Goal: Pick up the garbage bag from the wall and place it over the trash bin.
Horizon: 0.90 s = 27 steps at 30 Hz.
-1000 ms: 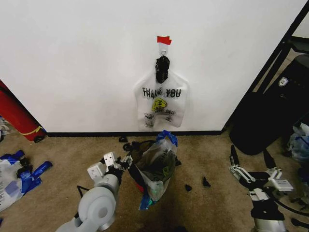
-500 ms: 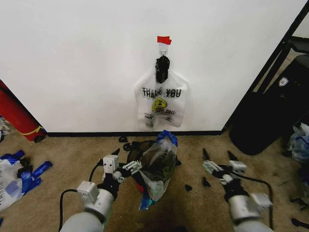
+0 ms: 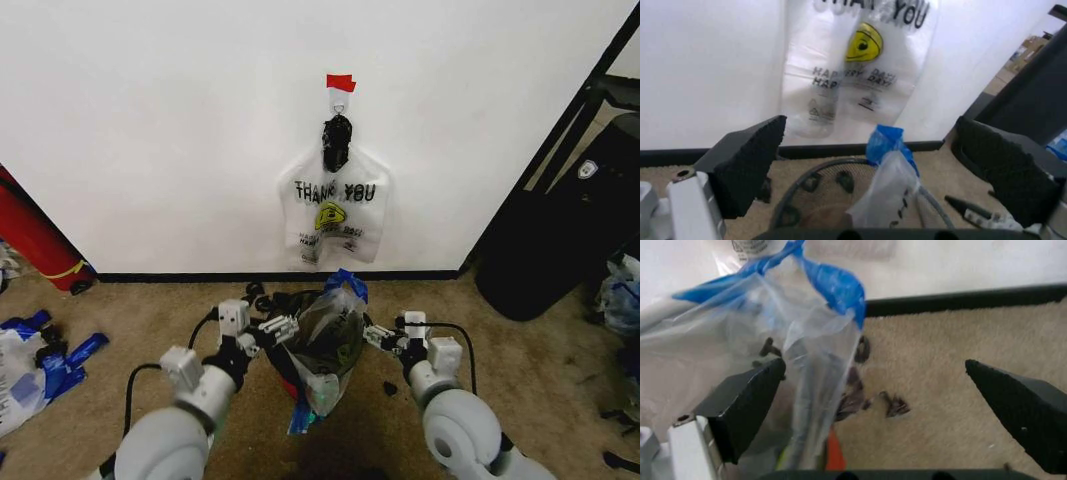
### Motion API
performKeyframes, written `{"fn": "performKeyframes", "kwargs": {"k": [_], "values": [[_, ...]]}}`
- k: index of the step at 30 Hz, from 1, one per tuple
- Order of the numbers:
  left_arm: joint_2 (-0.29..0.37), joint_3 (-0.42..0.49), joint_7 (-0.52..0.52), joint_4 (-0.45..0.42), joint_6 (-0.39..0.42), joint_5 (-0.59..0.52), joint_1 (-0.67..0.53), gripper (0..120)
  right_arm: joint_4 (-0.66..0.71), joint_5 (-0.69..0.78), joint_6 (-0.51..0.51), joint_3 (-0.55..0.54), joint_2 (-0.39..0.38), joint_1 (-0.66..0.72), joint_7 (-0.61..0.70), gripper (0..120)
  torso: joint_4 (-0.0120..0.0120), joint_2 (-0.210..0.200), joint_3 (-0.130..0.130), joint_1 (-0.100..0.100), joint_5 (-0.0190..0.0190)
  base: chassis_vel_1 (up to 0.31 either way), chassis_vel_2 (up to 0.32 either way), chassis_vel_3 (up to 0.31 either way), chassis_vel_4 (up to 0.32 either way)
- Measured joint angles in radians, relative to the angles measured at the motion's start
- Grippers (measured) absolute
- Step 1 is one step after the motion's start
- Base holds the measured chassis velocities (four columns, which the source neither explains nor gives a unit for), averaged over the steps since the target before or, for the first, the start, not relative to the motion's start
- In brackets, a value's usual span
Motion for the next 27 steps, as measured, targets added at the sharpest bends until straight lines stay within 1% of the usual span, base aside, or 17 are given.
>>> {"fn": "performKeyframes", "kwargs": {"k": [1,3,5,9,13,18,24,25,27], "values": [[0.006,-0.005,-0.005,0.0,0.003,-0.01,-0.004,100,-0.009,-0.002,-0.007,-0.015,0.021,0.005,0.011,100,0.0002,0.0,0.0,0.0,-0.0001,0.0,0.0,0.0,0.0],[0.009,-0.006,-0.007,0.0,0.004,-0.015,-0.006,100,-0.013,-0.005,-0.01,-0.023,0.031,0.006,0.016,100,0.0002,0.0,0.0,0.0,-0.0001,0.0,0.0,0.0,0.0],[0.015,-0.008,-0.014,-0.001,0.011,-0.03,-0.016,100,-0.029,-0.03,-0.014,-0.055,0.066,0.012,0.026,100,0.0001,0.0,0.0,0.0,-0.0001,0.0,0.0,0.0,0.0],[0.013,-0.009,-0.027,-0.002,0.021,-0.056,-0.031,100,-0.042,-0.05,-0.018,-0.071,0.093,0.014,0.044,100,-0.0001,0.0,0.0,0.0,-0.0001,0.0,0.0,0.0,0.0],[0.013,-0.012,-0.035,-0.002,0.025,-0.068,-0.036,100,-0.047,-0.047,-0.041,-0.069,0.117,0.01,0.069,98,0.0,0.0,0.0,0.0,0.0,0.0,0.0,0.0,0.0],[0.01,-0.012,-0.038,-0.003,0.026,-0.071,-0.035,100,-0.056,-0.012,-0.071,-0.061,0.142,0.008,0.104,90,-0.0001,0.0,0.0,0.0,0.0,0.0,0.0,0.0,0.0],[0.006,-0.01,-0.042,-0.003,0.027,-0.075,-0.035,100,-0.074,0.004,-0.084,-0.059,0.157,0.023,0.112,90,0.0,0.0,0.0,0.0,0.0001,0.0,0.0,0.0,0.0],[0.006,-0.011,-0.046,-0.003,0.027,-0.078,-0.035,100,-0.077,0.006,-0.087,-0.059,0.16,0.026,0.112,86,0.0,0.0,0.0,0.0,0.0,0.0,0.0,0.0,0.0],[0.004,-0.014,-0.055,-0.007,0.027,-0.091,-0.035,100,-0.089,0.012,-0.099,-0.059,0.166,0.03,0.118,75,0.0,0.0,0.0,0.0,0.0001,0.0,0.0,0.0,0.0]]}}
